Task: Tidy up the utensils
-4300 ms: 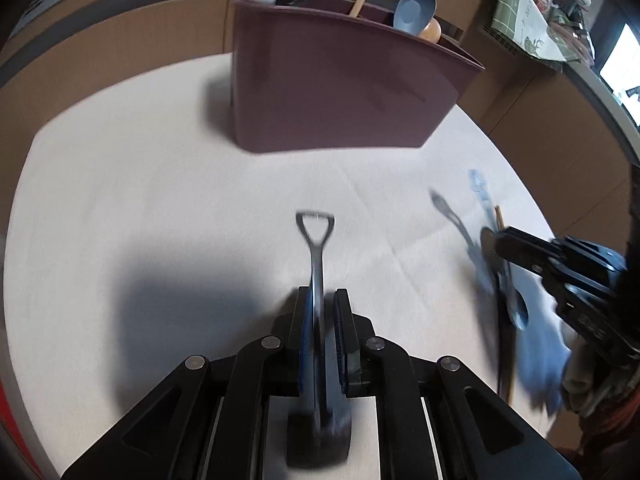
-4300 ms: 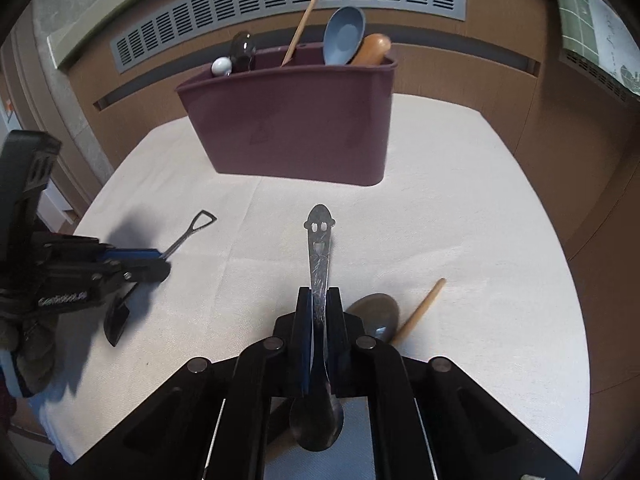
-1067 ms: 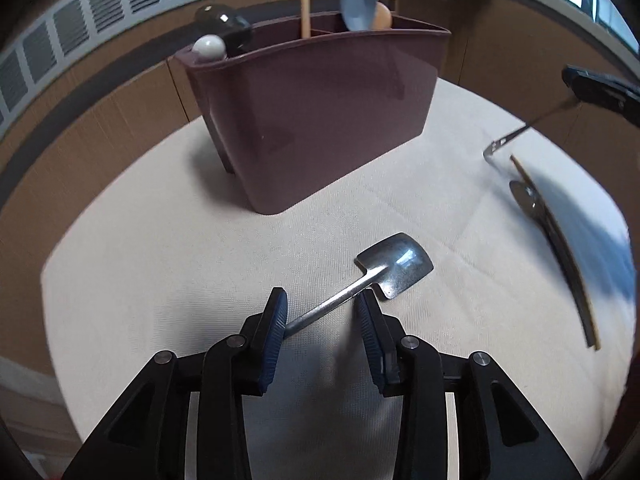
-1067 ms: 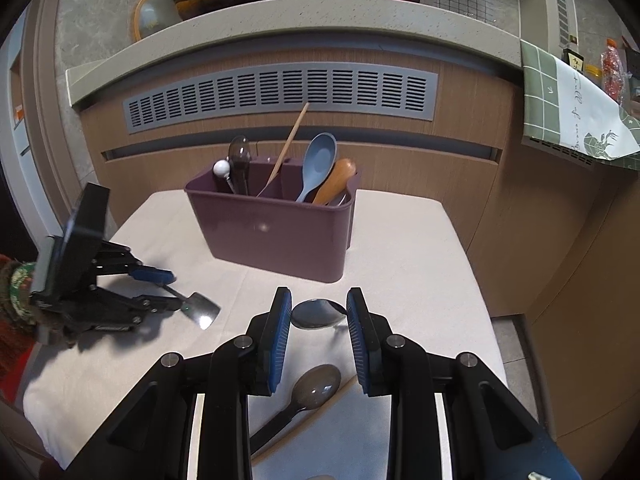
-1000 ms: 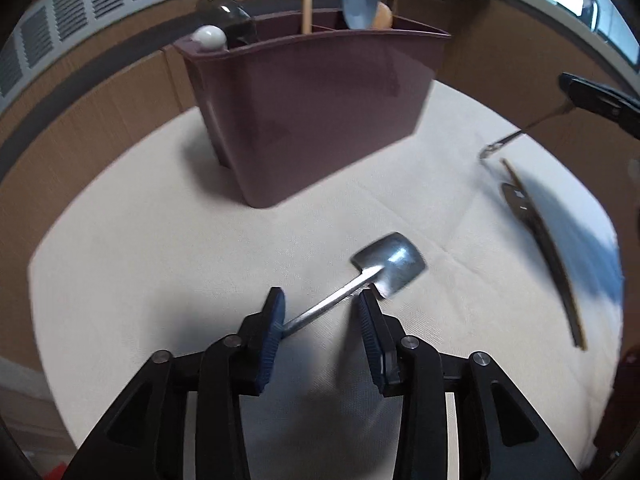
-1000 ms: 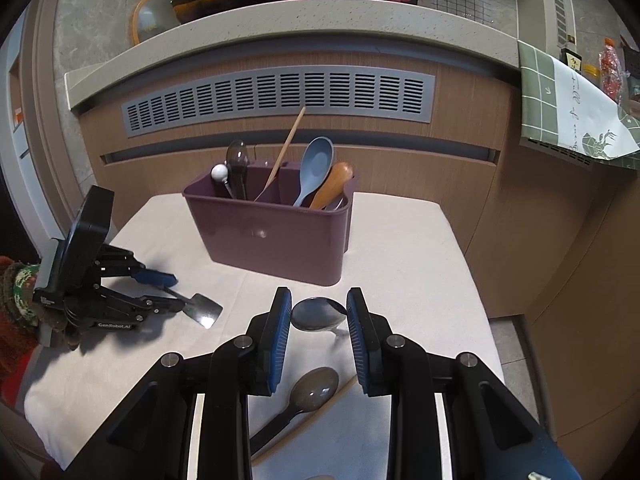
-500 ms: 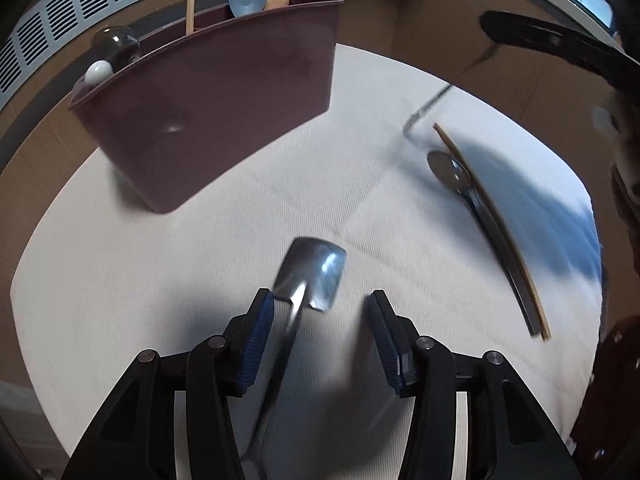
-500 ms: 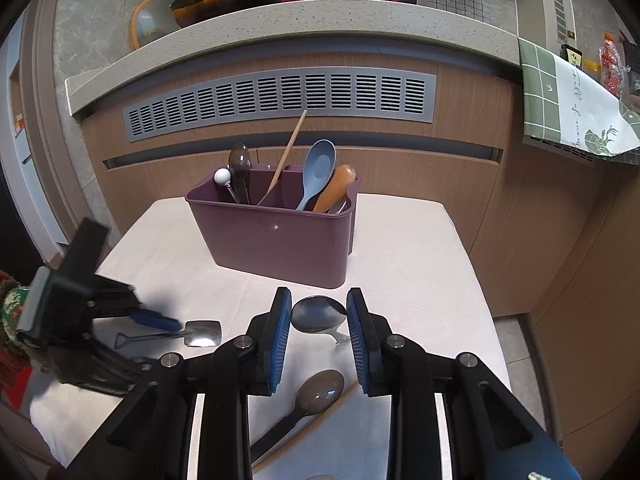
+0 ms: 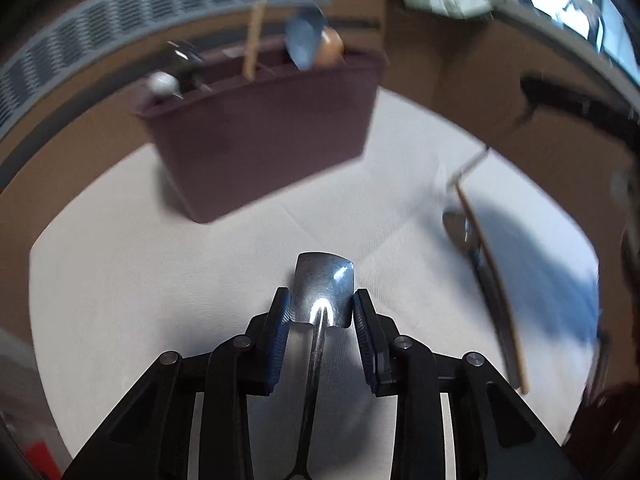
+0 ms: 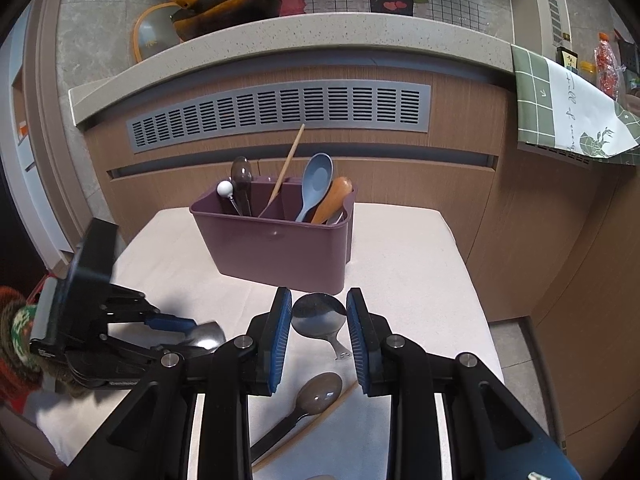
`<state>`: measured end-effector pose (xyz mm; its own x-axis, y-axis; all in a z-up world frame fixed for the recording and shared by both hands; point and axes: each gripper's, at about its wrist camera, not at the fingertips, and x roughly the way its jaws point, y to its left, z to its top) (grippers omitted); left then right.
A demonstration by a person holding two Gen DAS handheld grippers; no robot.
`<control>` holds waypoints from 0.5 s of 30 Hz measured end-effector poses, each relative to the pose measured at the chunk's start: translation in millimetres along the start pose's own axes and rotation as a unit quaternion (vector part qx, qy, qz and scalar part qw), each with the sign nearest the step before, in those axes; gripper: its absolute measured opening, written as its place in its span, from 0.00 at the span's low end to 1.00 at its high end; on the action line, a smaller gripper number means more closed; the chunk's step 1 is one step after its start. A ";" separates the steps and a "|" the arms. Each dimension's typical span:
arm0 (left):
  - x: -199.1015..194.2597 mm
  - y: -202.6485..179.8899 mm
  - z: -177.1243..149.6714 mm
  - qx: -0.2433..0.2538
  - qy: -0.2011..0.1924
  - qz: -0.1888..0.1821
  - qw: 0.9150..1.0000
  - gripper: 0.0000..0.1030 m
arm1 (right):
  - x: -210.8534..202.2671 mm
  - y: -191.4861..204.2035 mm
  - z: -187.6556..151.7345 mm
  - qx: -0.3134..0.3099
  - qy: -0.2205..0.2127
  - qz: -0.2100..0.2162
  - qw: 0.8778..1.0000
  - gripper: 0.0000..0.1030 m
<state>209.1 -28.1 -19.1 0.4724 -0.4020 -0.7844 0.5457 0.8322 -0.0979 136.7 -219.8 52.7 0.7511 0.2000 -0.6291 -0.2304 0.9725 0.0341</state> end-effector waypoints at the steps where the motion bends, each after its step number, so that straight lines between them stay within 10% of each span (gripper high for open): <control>1: -9.9 2.6 -0.5 -0.019 -0.024 0.001 1.000 0.32 | -2.7 -0.1 0.5 0.001 -0.003 0.001 1.000 0.25; 11: -51.6 16.7 2.9 -0.099 -0.116 -0.010 0.988 0.30 | -15.3 6.5 10.8 0.002 -0.017 0.012 1.000 0.25; 13: -50.3 11.6 3.4 -0.097 -0.128 -0.011 0.987 0.05 | -15.7 6.7 10.4 0.003 -0.017 0.012 1.000 0.25; 15: -51.5 10.3 5.2 -0.095 -0.135 -0.010 0.986 0.05 | -14.9 6.2 10.4 0.004 -0.016 0.011 1.000 0.25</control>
<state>194.0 -0.8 23.5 0.6444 -0.4841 -0.5919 0.4286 0.8697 -0.2448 130.5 -215.6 70.4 0.7657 0.2244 -0.6027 -0.2414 0.9689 0.0540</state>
